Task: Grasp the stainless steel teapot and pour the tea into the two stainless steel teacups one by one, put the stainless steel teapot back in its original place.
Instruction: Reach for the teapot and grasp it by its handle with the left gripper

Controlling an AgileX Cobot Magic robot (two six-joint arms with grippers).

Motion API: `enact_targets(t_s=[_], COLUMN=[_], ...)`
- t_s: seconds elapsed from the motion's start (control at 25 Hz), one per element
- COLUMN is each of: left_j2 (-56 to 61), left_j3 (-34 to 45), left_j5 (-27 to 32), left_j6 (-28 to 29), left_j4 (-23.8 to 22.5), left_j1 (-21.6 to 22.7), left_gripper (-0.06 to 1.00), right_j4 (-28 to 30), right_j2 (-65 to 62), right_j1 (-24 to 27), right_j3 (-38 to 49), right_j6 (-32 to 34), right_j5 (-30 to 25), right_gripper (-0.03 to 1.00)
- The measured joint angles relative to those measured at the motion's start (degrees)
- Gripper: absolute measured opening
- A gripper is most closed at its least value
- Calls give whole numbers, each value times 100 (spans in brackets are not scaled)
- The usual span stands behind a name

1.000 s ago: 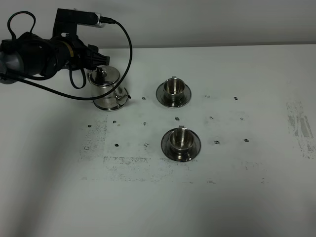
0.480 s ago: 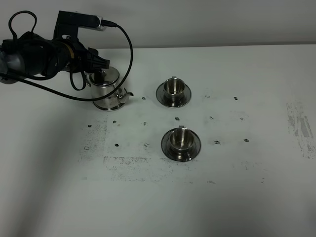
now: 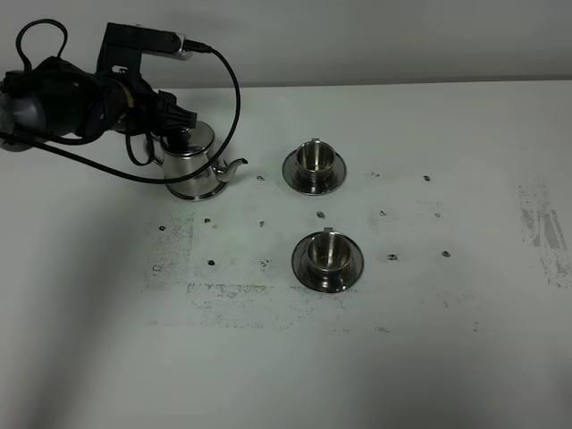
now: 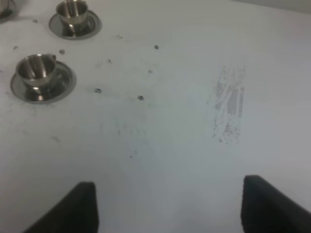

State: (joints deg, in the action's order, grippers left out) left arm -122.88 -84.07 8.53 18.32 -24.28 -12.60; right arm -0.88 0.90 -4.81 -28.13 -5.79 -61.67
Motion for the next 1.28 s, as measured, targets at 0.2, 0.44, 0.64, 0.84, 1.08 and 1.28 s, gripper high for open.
enact_targets(t_s=[0.2, 0.44, 0.64, 0.84, 1.08, 1.28], left_j2=[37, 184, 246, 246, 246, 246], left_j3=[-6, -6, -6, -6, -6, -6], left_j5=[442, 1009, 1353, 1791, 2084, 2242], left_j6=[-20, -139, -153, -176, -287, -365], left_j4=[-24, -24, -24, -19, -1, 20], left_j1=[0, 0, 0, 0, -8, -67], left_gripper=[52, 52, 52, 52, 52, 51], right_j4=[0, 0, 0, 0, 0, 0], right_j2=[0, 0, 0, 0, 0, 0], right_j1=[0, 0, 0, 0, 0, 0], right_j3=[0, 0, 0, 0, 0, 0], right_j6=[0, 0, 0, 0, 0, 0], right_j5=[0, 0, 0, 0, 0, 0], right_gripper=[59, 59, 59, 59, 59, 59])
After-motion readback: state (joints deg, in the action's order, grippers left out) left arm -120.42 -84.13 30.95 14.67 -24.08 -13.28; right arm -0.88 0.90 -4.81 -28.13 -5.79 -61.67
